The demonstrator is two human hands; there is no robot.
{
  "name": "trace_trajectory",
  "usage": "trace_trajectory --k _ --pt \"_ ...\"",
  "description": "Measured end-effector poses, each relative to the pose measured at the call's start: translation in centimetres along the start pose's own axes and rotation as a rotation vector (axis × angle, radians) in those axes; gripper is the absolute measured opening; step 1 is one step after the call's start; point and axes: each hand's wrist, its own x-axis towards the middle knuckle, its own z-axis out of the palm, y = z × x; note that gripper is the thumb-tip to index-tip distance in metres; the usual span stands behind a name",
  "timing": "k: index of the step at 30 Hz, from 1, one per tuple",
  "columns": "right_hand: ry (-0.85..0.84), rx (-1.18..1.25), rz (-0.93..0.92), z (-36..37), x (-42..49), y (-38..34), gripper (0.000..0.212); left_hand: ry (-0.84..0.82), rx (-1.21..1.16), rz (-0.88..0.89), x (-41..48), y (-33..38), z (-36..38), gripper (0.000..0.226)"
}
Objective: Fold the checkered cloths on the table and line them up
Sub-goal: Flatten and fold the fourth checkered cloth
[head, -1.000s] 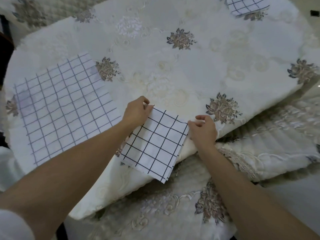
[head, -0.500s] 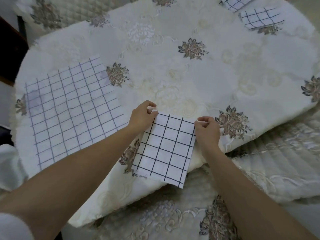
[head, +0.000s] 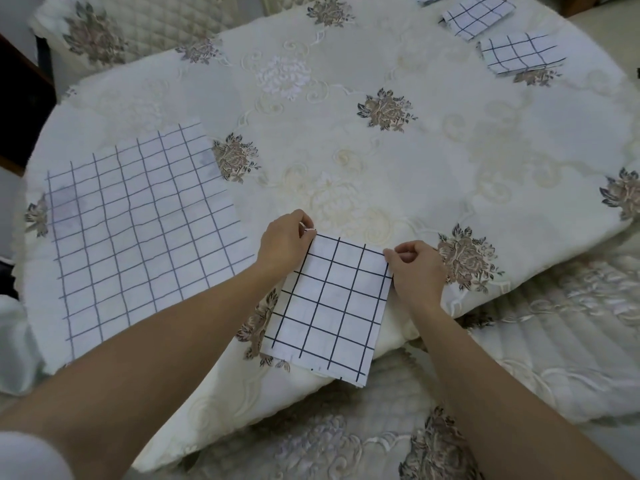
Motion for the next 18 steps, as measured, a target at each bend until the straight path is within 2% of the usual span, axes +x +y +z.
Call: trace_trajectory --k 4,9,12,13,15,18 --pt "-0.007 -0.044 -0.032 -0.1 -0.2 -0.2 0.017 0.023 0.104 0.1 -0.4 -0.5 0.1 0.014" --pt "-0.015 -0.15 -0.078 -0.5 -0.3 -0.1 0.02 0.132 0.443 0.313 -3.9 -1.0 0.4 0.035" --pt "0.011 -0.352 -0.152 -0.6 -0.4 -0.2 0.028 0.05 0.52 0.339 -7.2 -1.5 0.3 0.045" --pt "0.024 -0.421 -0.211 -0.6 -0.6 -0.2 0.028 0.023 0.529 0.318 -8.3 -1.9 0.2 0.048" --pt "0.039 -0.486 -0.46 0.0 -0.9 -0.2 0.025 0.016 0.549 0.26 -10.3 -2.8 0.2 0.055" --pt "-0.079 -0.543 -0.812 1.5 -1.2 -0.1 0.023 0.033 0.55 0.119 -12.9 -3.7 0.8 0.067"
